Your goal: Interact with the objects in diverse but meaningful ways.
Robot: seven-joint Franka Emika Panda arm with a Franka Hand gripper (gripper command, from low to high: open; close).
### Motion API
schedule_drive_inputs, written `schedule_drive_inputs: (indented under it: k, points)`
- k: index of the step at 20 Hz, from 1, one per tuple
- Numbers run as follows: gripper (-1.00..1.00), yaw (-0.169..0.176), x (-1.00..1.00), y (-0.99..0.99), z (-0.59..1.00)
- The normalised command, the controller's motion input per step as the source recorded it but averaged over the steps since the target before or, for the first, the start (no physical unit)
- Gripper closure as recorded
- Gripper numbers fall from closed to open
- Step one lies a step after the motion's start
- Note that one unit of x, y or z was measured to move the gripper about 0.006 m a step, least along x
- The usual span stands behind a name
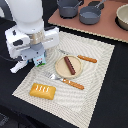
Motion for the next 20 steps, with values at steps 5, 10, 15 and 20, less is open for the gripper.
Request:
schedule_drive_inputs:
  k: [5, 10, 15, 20]
  points:
    - [1.0, -0.075, 0.39, 0.31, 0.94]
    - [1.0, -0.039, 0.54, 0.63, 1.0]
    - [1.0, -0.001, 0.65, 0.76, 0.79]
    - [1.0, 0.0, 0.63, 0.75, 0.39]
